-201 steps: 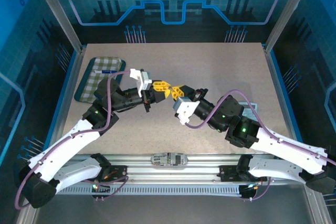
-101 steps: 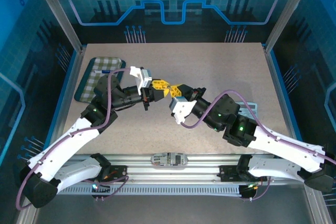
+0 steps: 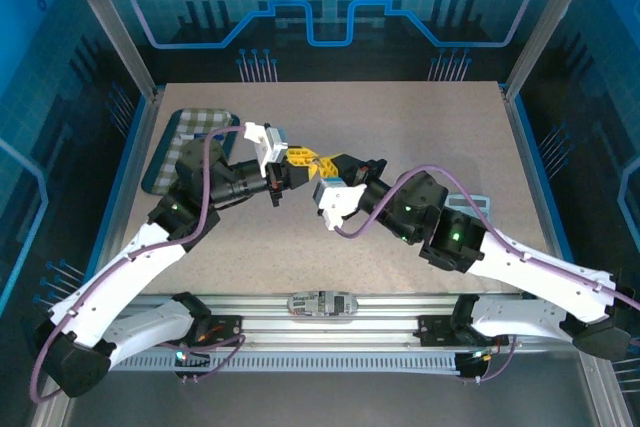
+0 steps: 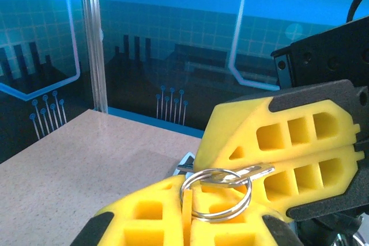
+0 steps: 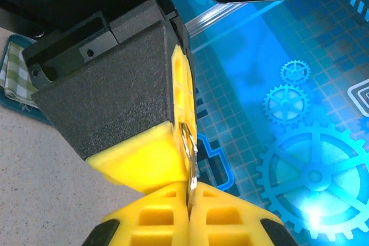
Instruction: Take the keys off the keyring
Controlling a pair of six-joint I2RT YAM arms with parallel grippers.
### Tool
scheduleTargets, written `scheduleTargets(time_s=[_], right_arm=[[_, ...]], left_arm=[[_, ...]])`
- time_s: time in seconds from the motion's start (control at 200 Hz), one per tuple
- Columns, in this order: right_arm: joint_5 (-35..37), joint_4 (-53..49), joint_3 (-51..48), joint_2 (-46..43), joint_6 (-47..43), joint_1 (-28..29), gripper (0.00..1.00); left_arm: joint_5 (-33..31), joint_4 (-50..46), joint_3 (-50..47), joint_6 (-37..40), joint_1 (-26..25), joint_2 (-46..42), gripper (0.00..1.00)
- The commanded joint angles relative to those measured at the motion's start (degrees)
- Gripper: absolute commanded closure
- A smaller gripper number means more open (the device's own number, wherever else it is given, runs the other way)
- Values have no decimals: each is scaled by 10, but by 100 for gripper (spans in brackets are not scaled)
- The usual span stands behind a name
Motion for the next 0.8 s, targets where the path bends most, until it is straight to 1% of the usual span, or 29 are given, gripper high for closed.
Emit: scheduleTargets(time_s=[0.0, 0.21, 0.305, 0.48, 0.63, 0.796], right_arm=[[-36, -38, 13, 36, -16, -1, 100], [-43, -58, 33, 38, -1, 0, 100], [-34, -67, 43, 45, -5, 4, 100], [-42, -82, 60, 45, 18, 7, 100], [-56, -99, 78, 46, 44, 7, 100], [-86, -140, 119, 43, 96, 2, 100]], left_arm=[[77, -36, 29, 35, -38, -1, 100], [70, -81, 41, 56, -48, 8, 100], [64, -87, 43, 58, -55, 15, 100], [51, -114, 55, 79, -72, 30, 100], [39, -139, 71, 86, -82, 47, 100], [26, -147, 75, 81, -86, 55, 100]])
